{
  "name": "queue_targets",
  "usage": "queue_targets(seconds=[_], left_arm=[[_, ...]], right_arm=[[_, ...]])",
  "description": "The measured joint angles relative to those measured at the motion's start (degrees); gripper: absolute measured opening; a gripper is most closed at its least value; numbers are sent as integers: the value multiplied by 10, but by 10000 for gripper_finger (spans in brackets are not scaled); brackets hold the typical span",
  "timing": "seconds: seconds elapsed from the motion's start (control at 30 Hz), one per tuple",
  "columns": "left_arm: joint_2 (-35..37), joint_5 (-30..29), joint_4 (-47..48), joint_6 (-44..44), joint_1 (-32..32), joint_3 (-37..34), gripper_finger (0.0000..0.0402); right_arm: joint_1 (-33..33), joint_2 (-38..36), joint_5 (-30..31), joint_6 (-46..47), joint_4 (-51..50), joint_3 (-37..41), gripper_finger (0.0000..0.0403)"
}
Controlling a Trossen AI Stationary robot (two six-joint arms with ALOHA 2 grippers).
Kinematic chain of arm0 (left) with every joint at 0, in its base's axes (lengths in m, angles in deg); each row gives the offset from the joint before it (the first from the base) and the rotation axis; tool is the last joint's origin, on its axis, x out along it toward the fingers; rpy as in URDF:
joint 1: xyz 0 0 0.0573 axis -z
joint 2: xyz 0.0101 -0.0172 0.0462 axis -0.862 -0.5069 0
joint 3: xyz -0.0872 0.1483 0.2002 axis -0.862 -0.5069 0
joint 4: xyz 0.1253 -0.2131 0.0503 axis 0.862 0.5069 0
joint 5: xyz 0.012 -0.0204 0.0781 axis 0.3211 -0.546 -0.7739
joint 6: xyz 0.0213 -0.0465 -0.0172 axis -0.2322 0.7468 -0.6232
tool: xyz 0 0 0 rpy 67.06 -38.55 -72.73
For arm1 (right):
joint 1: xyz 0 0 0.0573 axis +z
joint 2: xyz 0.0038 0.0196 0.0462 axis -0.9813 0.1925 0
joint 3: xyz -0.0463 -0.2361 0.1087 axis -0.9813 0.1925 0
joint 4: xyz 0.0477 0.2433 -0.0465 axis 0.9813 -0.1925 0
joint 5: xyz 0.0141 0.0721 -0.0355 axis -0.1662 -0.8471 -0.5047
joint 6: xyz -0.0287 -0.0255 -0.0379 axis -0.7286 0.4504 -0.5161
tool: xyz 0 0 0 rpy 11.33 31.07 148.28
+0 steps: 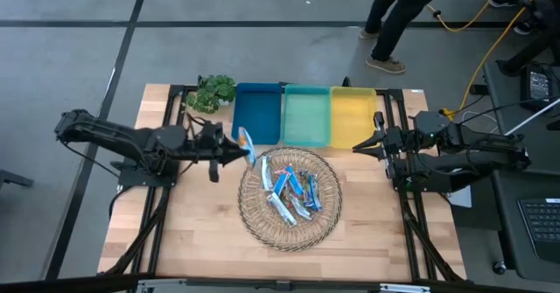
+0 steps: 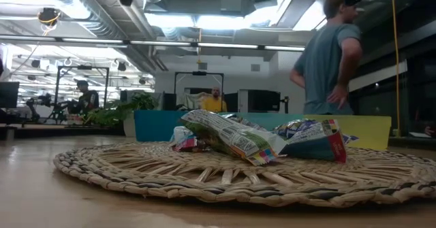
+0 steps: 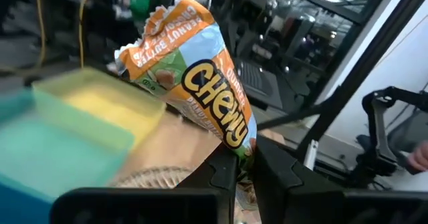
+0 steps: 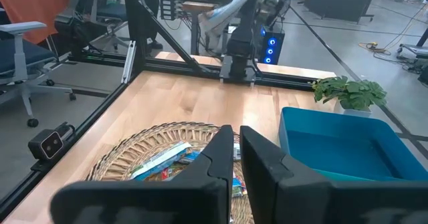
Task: Pick and place Granola Bars by type
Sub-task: Put the yellow granola bar into the blue bin
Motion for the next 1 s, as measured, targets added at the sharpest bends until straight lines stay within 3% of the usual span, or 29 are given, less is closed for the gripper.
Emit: queue_targets(seconds=[0.17,0.3,0.53,0.8,1.0], left_arm=[[26,38,48,-59,-37,36,27],[23,75,159,-107,-70,114,27],[2,79,336,-154,-126,253,27],[-34,84,421,-178,-223,329,27],[-93,151,437,-198,-309,342,27]], right_arm=[[0,0,0,0,0,0,32],[0,0,0,0,0,0,32],[0,0,0,0,-9,0,32],[0,0,0,0,-9,0,32],[0,0,7,0,-9,0,32]])
